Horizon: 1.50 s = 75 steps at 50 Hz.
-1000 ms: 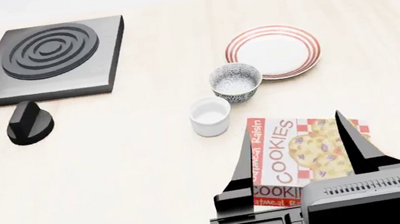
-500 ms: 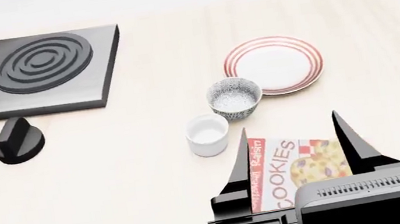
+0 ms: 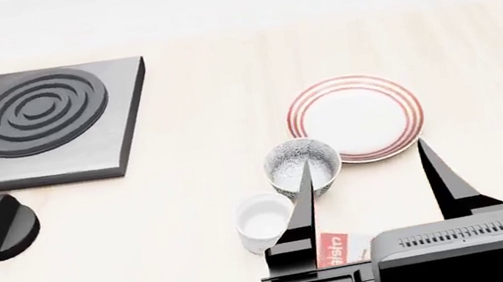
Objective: Pick the akita bowl between the plate and the ramekin and place it on the plate.
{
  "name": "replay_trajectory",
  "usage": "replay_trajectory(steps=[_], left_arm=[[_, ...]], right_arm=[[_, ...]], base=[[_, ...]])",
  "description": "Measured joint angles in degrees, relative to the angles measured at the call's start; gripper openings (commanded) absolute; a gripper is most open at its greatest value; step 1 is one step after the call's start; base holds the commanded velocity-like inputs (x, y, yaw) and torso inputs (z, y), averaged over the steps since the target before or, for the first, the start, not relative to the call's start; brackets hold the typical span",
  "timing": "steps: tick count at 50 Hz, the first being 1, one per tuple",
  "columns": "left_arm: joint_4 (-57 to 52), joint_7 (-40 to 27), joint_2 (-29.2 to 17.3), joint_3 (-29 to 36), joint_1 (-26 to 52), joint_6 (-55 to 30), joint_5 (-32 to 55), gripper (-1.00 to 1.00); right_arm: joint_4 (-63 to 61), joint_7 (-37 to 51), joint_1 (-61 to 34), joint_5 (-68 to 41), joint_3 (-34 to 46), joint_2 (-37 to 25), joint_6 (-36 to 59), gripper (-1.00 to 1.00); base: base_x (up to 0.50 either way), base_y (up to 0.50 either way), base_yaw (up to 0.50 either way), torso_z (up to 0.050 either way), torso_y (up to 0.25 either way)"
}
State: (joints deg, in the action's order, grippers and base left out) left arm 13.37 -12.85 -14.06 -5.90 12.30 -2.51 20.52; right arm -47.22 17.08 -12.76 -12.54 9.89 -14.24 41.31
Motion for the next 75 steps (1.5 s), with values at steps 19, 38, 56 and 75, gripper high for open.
replay_trajectory(steps=[19,38,56,75], left_arm=[[-0.1,-0.3,-0.3,0.3,-0.1,0.0,0.3,1.00],[0.2,-0.5,-0.4,0.6,0.0,0.2,0.5,1.00],[-0.1,-0.8,-0.6,0.8,-0.1,0.1,0.9,1.00],[-0.3,-1.0,-0.8,1.1,-0.2,0.0,1.3,1.00]], right_arm=[[0.0,0.5,0.1,-0.4,0.1,-0.4,-0.4,1.00],[-0.1,1.0,-0.1,-1.1,0.1,-0.6,-0.1,1.00],[0.9,1.2,0.0,-1.5,0.3,-1.0,-1.0,1.00],[1.7,2.6,-0.7,-2.7,-0.1,-0.4,1.6,1.00]], base=[[0.31,0.00,0.00,0.000,0.000],[0.31,0.00,0.00,0.000,0.001],[0.31,0.00,0.00,0.000,0.000],[0.17,0.00,0.00,0.000,0.000]])
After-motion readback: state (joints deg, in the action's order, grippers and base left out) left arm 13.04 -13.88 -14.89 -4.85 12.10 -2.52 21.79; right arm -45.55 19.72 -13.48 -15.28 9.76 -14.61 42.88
